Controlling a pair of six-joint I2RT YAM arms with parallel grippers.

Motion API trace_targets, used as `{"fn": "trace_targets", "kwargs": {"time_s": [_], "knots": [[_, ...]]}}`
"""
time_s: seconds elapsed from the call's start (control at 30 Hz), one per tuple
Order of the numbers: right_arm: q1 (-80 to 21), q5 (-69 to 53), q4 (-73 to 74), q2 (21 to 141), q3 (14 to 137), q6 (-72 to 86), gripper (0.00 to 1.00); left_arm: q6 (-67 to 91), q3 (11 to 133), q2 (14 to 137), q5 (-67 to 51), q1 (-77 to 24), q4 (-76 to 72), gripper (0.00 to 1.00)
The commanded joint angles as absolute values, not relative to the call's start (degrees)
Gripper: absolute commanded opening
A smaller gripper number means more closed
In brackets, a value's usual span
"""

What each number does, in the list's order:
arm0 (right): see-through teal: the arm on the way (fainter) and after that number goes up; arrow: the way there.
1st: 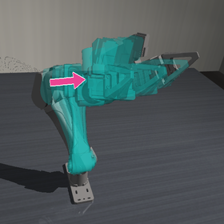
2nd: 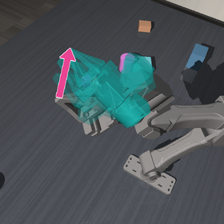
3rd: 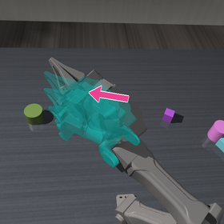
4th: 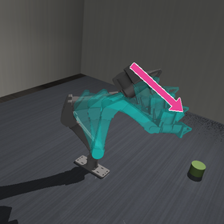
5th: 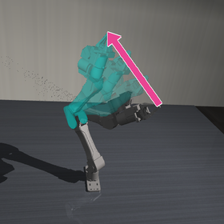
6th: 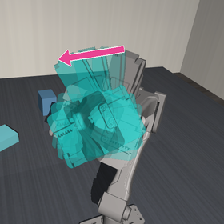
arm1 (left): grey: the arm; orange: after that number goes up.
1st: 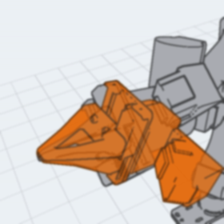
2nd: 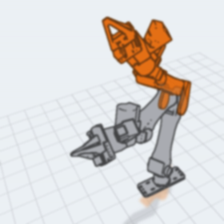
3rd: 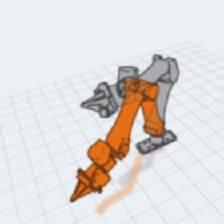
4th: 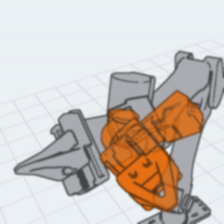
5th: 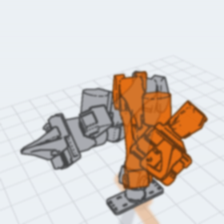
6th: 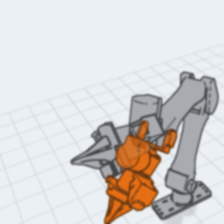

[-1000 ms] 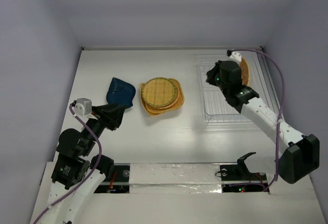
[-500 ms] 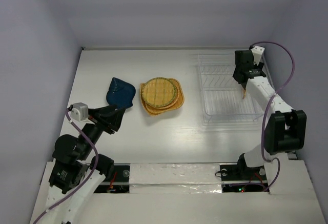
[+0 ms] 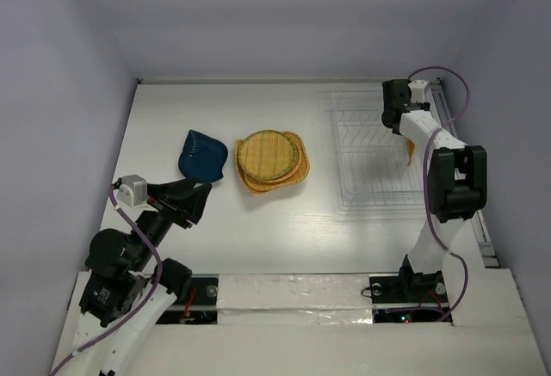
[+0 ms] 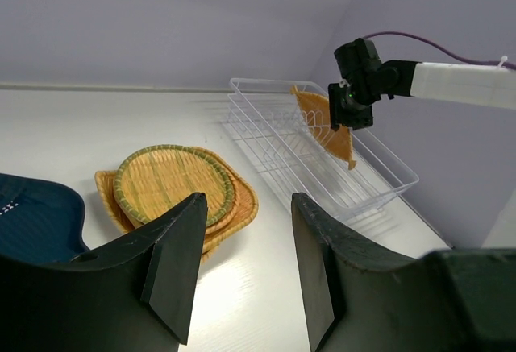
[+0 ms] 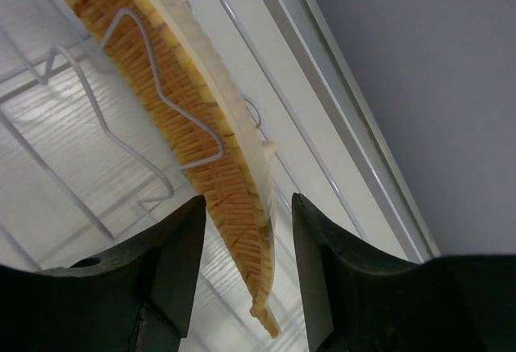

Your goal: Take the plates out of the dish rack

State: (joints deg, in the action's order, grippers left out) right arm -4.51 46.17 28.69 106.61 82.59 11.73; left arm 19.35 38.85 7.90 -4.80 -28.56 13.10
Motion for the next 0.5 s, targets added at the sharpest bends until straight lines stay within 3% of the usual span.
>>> {"fn": "trace_targets", "kwargs": {"time_s": [0.0,0.23,0.27,0.37,0.47], "knots": [[-4.66,51.32,28.57,107.22,85.52,10.29,0.52,18.98,38.67,7.29,-4.22,-29.53,10.55,0.43],[-4.66,54.14,29.18,110.21,89.03,8.88,0.43,18.98,38.67,7.47,-4.13,-30.06,10.72,0.43],[-4.66,54.23,29.18,110.39,89.29,8.88,0.36,18.98,38.67,7.47,-4.13,-30.06,10.64,0.43],[-4.66,54.67,28.74,110.92,89.91,7.83,0.34,18.98,38.67,7.47,-4.04,-30.06,10.64,0.43],[-4.66,54.84,29.09,111.62,90.88,7.29,0.25,18.9,38.67,7.47,-3.96,-30.06,10.81,0.43]]}}
